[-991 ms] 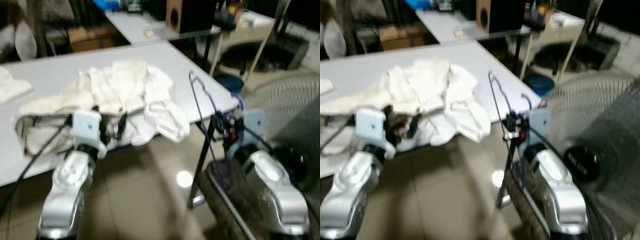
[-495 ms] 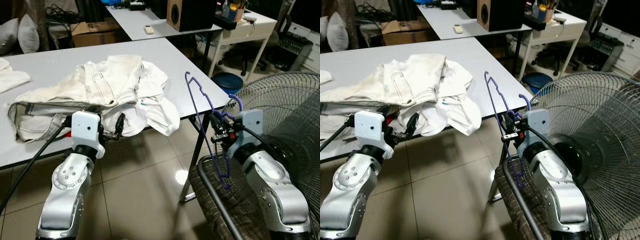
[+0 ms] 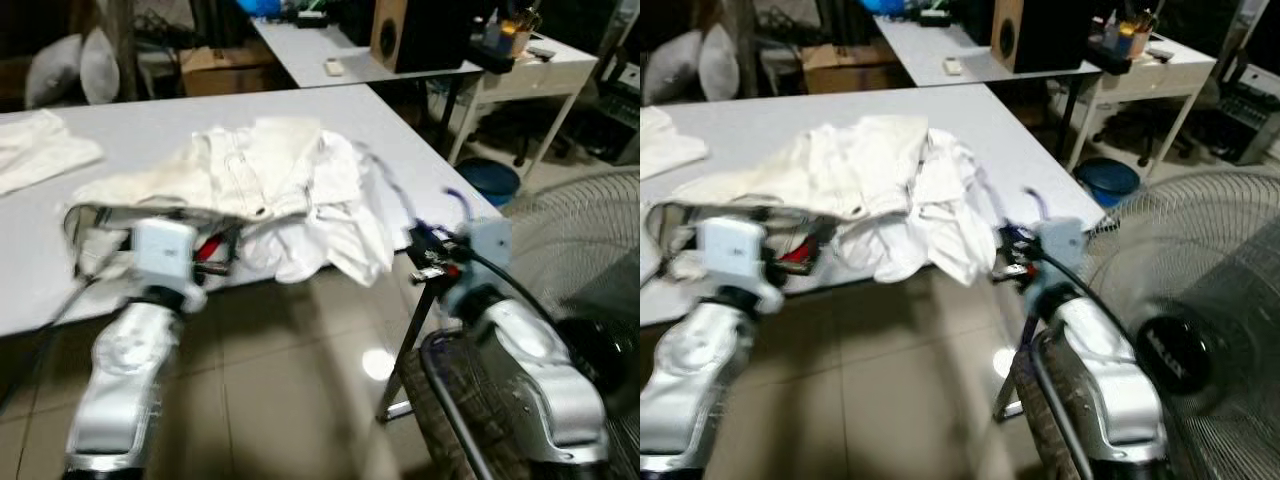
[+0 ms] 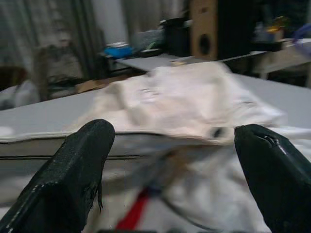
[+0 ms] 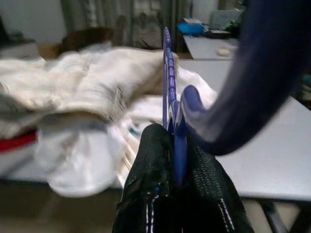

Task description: Hang hanger

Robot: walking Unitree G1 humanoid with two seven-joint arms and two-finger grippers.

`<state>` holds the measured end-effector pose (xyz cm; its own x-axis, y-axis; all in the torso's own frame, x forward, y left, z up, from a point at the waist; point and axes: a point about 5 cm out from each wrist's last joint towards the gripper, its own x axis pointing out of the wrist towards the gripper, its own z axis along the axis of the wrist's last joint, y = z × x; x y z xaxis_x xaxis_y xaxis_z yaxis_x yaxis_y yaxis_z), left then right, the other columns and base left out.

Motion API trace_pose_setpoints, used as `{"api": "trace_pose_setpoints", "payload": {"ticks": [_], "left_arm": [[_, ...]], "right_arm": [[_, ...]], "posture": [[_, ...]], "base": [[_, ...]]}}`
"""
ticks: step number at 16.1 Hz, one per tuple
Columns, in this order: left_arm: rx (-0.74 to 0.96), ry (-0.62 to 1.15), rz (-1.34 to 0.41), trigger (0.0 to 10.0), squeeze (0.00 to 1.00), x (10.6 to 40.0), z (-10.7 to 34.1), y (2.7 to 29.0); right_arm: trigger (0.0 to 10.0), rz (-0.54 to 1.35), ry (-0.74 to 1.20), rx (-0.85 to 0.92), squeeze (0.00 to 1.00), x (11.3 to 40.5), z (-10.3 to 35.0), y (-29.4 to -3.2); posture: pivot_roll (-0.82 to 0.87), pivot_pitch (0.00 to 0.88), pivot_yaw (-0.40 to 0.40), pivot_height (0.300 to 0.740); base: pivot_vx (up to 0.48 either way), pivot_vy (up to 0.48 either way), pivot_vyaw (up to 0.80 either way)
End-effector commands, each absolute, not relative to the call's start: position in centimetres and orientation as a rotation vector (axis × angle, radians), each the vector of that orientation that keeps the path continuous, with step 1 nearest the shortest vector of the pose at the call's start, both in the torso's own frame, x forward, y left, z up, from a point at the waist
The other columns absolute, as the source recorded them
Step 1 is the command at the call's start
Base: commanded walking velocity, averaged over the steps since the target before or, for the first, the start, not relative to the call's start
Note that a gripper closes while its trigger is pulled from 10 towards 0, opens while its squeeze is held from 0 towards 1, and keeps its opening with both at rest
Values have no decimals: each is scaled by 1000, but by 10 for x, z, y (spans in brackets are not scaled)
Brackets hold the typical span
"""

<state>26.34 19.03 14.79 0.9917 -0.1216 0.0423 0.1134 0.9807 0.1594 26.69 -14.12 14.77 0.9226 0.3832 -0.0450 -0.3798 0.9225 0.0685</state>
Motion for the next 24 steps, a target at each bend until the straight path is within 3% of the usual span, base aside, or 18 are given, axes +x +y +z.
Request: {"api": "trace_pose_setpoints", "payload": {"ticks": [1, 8, 15, 17, 20, 21, 24], "left_arm": [[150, -75, -154, 10000, 227, 266, 152, 181], [132, -87, -195, 10000, 220, 271, 153, 173], [95, -84, -255, 10000, 196, 262, 148, 168], [175, -78, -260, 10000, 212, 260, 146, 168], [110, -70, -300, 10000, 196, 264, 145, 161], [125, -58, -340, 10000, 1000, 268, 146, 159], [242, -52, -388, 10000, 1000, 277, 151, 157]], "right_arm": [[10000, 368, 30, 41, 0, 268, 154, -151], [10000, 336, 7, 37, 0, 270, 157, -155], [10000, 348, 30, 49, 0, 267, 154, -153], [10000, 337, 40, 58, 0, 268, 154, -154], [10000, 310, 41, 71, 0, 270, 155, -157], [10000, 316, 42, 67, 0, 271, 156, -158], [10000, 332, 42, 46, 0, 267, 157, -160]], "posture": [[-126, 0, 10, 740], [-134, 0, 18, 740], [-132, 0, 16, 740], [-139, 0, 11, 740], [-144, 0, -4, 740], [-147, 0, -9, 740], [-156, 0, 3, 740]], "base": [[420, 0, 0], [418, 0, 0], [0, 324, -559], [0, -480, -766], [0, -160, 0], [0, 0, 0], [0, 0, 0]]}}
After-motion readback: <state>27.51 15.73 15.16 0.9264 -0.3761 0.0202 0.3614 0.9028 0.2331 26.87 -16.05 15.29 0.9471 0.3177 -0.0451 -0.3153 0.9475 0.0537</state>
